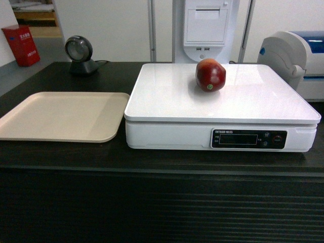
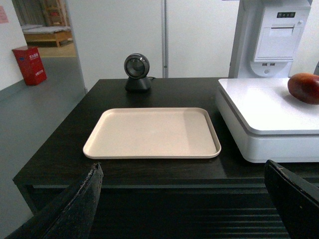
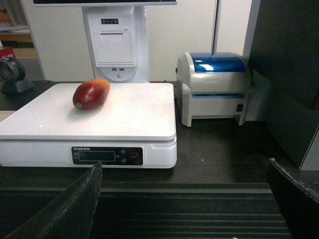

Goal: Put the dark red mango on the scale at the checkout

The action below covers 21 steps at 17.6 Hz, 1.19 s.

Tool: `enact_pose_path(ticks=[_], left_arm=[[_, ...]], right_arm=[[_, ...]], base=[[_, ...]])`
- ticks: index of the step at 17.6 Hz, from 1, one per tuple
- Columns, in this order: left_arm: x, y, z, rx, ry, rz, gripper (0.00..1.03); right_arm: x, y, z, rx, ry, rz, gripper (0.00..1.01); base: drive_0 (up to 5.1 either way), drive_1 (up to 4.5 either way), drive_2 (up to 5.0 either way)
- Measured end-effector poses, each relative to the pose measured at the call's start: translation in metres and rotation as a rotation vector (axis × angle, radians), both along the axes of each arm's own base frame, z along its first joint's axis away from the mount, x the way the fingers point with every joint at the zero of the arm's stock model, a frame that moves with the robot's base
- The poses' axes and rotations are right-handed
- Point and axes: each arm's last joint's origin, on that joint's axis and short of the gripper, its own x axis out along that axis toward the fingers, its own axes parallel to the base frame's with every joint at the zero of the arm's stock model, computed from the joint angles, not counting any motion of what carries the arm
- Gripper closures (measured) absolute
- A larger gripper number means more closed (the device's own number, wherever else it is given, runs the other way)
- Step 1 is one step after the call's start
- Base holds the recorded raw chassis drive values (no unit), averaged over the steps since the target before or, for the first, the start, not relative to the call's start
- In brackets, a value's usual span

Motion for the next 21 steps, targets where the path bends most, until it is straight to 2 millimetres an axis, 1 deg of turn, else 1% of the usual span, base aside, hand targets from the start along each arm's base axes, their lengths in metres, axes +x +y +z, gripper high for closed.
enact_pose_path(ticks=[21], left_arm=[[0.0, 0.0, 0.0, 0.0, 0.0, 0.0, 0.05]], right_arm=[[0.0, 0.0, 0.0001, -0.001, -0.001, 0.0, 0.03]], base=[[0.0, 0.0, 0.0]])
